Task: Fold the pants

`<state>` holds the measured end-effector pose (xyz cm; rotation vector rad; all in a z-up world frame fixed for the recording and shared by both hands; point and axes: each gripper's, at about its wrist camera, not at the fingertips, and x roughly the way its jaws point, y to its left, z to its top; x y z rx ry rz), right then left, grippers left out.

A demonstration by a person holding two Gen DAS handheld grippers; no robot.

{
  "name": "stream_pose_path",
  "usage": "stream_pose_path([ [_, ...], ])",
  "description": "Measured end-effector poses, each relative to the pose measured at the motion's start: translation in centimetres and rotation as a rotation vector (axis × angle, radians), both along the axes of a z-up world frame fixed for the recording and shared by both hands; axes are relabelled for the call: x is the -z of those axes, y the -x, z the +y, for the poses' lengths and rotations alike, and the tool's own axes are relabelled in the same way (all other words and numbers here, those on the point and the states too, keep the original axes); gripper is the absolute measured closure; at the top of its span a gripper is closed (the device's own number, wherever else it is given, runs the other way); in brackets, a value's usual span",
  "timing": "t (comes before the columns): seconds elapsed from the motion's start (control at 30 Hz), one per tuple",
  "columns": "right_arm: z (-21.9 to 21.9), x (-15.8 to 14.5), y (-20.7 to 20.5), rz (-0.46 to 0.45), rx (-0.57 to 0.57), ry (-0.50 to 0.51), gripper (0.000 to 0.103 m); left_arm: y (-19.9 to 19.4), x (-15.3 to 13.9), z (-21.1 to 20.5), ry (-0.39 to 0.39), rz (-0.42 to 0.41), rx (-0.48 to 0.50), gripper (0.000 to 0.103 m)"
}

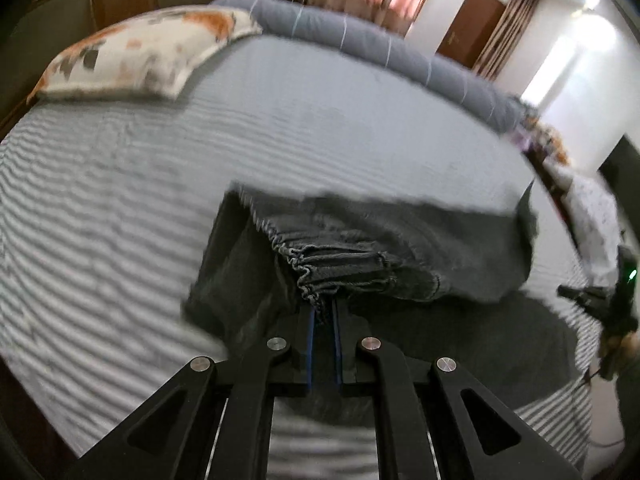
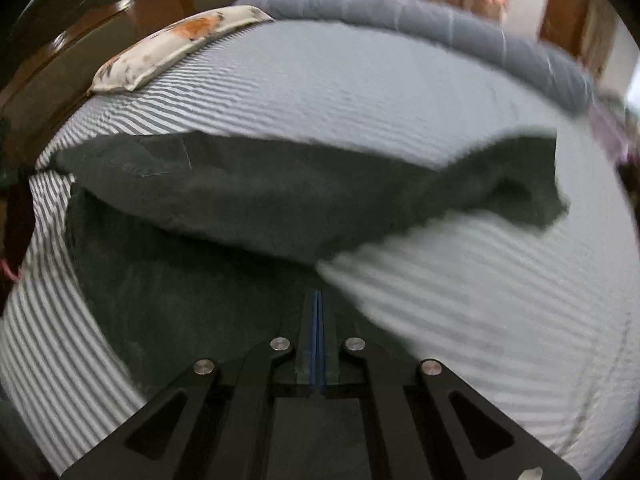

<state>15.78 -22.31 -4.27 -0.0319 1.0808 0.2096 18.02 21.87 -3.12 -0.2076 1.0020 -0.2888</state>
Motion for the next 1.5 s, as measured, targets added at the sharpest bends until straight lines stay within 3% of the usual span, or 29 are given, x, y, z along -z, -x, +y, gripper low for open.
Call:
stream_pose_path([
  [0.13,-0.2,1.4,1.8,0.041,0.069,-0.104,0.098,1.2,2.7,-0.3,-0.024,0.077,-0.024,0.095],
  [0.27,0.2,2.0,2.6,0.068,0.124,-0.217,0.094,2.2,3.0,0.3,0.035,0.109,-0.065,0.093],
  [0.33,0.3,2.1,3.0,0.064,0.143,-0.239,0.089,3.0,2.8,0.7,0.088,0.128,-0.077,0.086],
  [0.4,0.7,2.1,3.3,0.055,0.156,-0.250,0.085,3.7,2.6,1.0,0.117,0.136,-0.094,0.068],
  [0.47,0.9,1.9,3.3,0.051,0.159,-0.261,0.082,4.5,2.4,1.4,0.194,0.139,-0.116,0.054],
  [0.5,1.1,1.8,3.3,0.047,0.162,-0.259,0.081,4.9,2.5,1.4,0.232,0.143,-0.128,0.051],
  [0.63,1.3,1.7,2.6,0.043,0.180,-0.281,0.075,4.5,3.2,1.2,0.369,0.177,-0.181,0.051],
  [0.8,0.3,1.9,1.2,0.043,0.265,-0.352,0.066,2.8,4.0,1.0,0.488,0.191,-0.278,0.051],
  [0.9,-0.5,2.2,0.0,0.048,0.315,-0.368,0.066,2.0,4.9,1.2,0.546,0.212,-0.320,0.050],
  [1.0,-1.6,2.5,-2.0,0.043,0.395,-0.382,0.066,1.4,5.7,1.3,0.548,0.226,-0.350,0.050],
  [1.23,-3.1,3.1,-6.7,0.025,0.535,-0.273,0.066,0.5,6.8,1.5,0.563,0.234,-0.414,0.050],
  [1.43,-3.9,3.9,-10.6,0.012,0.608,-0.091,0.062,0.1,6.5,1.3,0.522,0.214,-0.437,0.050],
  [1.5,-4.1,4.0,-11.6,0.012,0.612,-0.057,0.066,0.0,6.3,1.2,0.508,0.205,-0.443,0.058],
])
